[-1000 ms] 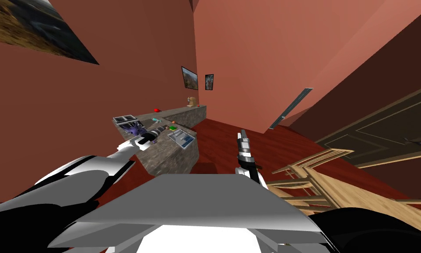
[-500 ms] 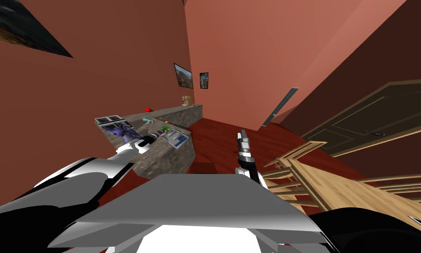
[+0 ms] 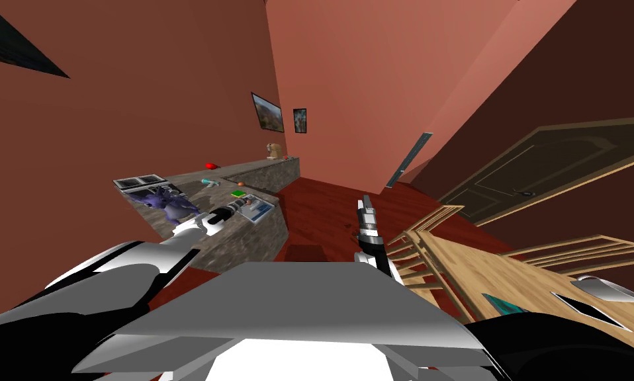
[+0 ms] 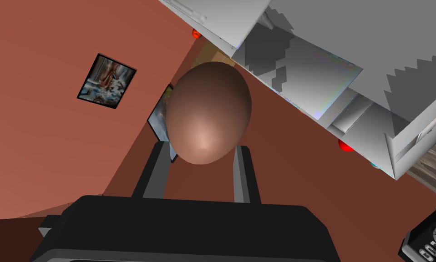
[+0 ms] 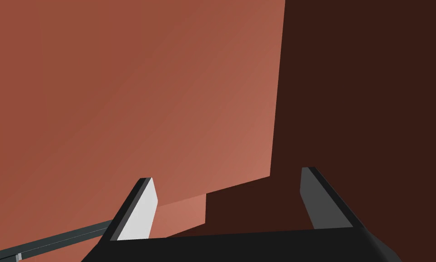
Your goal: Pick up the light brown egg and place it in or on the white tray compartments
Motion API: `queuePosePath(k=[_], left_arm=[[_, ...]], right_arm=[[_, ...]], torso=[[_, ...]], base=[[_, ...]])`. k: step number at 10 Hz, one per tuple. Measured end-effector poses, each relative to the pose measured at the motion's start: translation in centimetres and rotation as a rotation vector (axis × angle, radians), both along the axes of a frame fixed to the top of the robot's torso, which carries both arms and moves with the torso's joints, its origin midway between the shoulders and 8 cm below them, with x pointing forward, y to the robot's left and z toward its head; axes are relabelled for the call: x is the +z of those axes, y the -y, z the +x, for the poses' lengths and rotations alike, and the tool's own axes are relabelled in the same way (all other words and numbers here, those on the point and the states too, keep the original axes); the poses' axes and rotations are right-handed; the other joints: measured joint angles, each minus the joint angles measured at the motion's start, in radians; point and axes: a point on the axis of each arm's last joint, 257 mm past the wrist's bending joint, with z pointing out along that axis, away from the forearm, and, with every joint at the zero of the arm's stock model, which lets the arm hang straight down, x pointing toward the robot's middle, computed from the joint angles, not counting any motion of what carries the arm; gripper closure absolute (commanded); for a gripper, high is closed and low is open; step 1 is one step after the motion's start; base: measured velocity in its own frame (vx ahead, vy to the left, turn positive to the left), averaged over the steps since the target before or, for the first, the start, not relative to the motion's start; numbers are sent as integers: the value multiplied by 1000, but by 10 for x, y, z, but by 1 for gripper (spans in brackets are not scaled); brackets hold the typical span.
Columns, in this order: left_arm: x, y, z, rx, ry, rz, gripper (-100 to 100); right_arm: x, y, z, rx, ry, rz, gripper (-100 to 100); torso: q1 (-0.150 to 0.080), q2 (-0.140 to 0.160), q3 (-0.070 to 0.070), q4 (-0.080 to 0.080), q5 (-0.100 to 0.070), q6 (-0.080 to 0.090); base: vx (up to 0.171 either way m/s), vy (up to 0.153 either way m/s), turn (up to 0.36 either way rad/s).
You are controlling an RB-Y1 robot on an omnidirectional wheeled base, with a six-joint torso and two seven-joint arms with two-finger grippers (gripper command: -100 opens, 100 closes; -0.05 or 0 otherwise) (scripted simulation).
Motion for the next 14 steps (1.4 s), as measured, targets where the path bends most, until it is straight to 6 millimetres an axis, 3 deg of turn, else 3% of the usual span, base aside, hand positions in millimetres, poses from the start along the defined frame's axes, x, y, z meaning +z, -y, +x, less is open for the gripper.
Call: queuePosePath(k=[2, 3, 7, 8, 9, 14], left_arm=[[-5, -1, -4, 5, -10, 0, 100], [-5, -1, -4, 6, -10, 0, -100], [-5, -1, -4, 6, -10, 0, -100], [-5, -1, -4, 6, -10, 0, 0], [-5, -1, -4, 6, -10, 0, -100], [20, -26, -8, 30, -17, -2, -100]], right_arm=[[0, 0, 0, 0, 0, 0, 0], [0, 0, 0, 0, 0, 0, 0], [0, 0, 0, 0, 0, 0, 0], [0, 0, 0, 0, 0, 0, 0], [0, 0, 0, 0, 0, 0, 0], [0, 0, 0, 0, 0, 0, 0]], torso=[[9, -2, -1, 1, 1, -2], [11, -3, -1, 0, 1, -1], [11, -3, -1, 0, 2, -1], [11, -3, -1, 0, 2, -1], [11, -3, -1, 0, 2, -1], [10, -1, 0, 1, 1, -1]], base=[[2, -5, 9], [0, 0, 0], [0, 0, 0], [0, 0, 0], [-13, -12, -65], [-24, -20, -55]])
